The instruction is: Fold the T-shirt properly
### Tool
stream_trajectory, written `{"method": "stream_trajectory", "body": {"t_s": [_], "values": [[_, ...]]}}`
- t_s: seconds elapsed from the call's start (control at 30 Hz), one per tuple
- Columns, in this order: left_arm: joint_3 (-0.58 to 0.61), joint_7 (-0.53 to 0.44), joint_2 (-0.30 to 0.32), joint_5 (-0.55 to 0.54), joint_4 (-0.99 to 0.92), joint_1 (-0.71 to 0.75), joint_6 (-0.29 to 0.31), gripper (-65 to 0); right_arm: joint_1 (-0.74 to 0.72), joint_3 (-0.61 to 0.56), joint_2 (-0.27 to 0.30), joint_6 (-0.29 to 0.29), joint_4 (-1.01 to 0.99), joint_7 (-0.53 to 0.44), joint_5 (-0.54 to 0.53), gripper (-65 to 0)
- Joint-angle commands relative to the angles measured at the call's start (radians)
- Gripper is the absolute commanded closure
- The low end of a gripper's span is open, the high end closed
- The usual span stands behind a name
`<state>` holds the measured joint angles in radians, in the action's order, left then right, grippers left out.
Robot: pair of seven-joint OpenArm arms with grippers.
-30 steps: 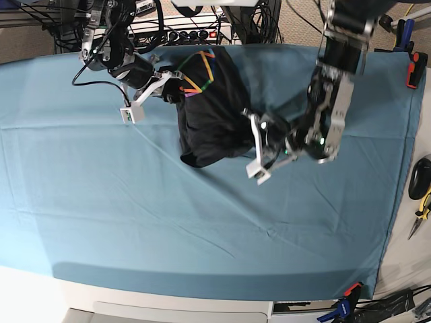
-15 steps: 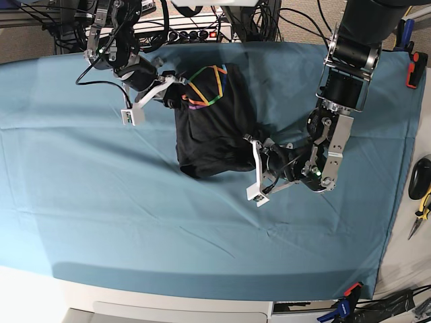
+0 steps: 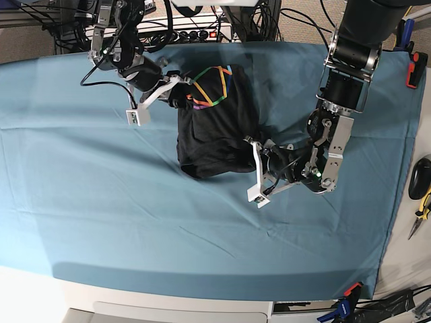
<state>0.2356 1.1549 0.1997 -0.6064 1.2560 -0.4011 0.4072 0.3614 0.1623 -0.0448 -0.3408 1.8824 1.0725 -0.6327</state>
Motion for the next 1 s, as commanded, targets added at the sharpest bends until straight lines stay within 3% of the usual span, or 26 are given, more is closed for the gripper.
{"method": "stream_trajectory", "body": {"t_s": [0.0, 0.1, 0.17, 0.23, 0.3, 0.47, 0.67, 0.83, 0.97], "values": [[-0.009, -0.010, 0.015, 0.038, 0.011, -0.040, -0.009, 0.0, 0.000, 0.000, 0.003, -0.009, 0.012, 0.032, 0.031, 0.0], [-0.009, 0.024, 0.019, 0.037, 0.011, -0.066, 0.024, -18.7, -0.011, 0.003, 0.010, -0.059, 0.012, 0.048, 0.062, 0.0], [-0.009, 0.047, 0.020, 0.038, 0.011, -0.093, 0.027, -26.7, -0.013, 0.003, 0.012, -0.089, 0.014, 0.050, 0.065, -9.0], [-0.009, 0.060, 0.024, 0.038, 0.011, -0.125, 0.026, -27.0, -0.012, 0.003, 0.014, -0.101, 0.023, 0.060, 0.071, -20.6], [-0.009, 0.062, 0.040, 0.038, 0.011, -0.158, 0.027, -27.0, -0.013, 0.003, 0.031, -0.101, 0.045, 0.061, 0.094, -25.1], [-0.009, 0.094, 0.120, -0.014, 0.011, -0.232, 0.027, -26.8, -0.015, 0.071, 0.101, -0.100, 0.189, 0.053, 0.216, -25.1], [-0.010, 0.139, 0.298, -0.105, 0.066, -0.233, 0.031, -21.5, 0.064, 0.295, 0.170, -0.099, 0.359, 0.065, 0.236, -25.1], [-0.029, 0.140, 0.455, -0.111, 0.222, -0.129, 0.031, -21.5, 0.195, 0.452, 0.200, -0.100, 0.423, 0.099, 0.153, -25.1], [-0.108, 0.138, 0.564, -0.104, 0.383, 0.053, 0.030, -21.5, 0.278, 0.528, 0.214, -0.100, 0.447, 0.103, 0.127, -25.1]]}}
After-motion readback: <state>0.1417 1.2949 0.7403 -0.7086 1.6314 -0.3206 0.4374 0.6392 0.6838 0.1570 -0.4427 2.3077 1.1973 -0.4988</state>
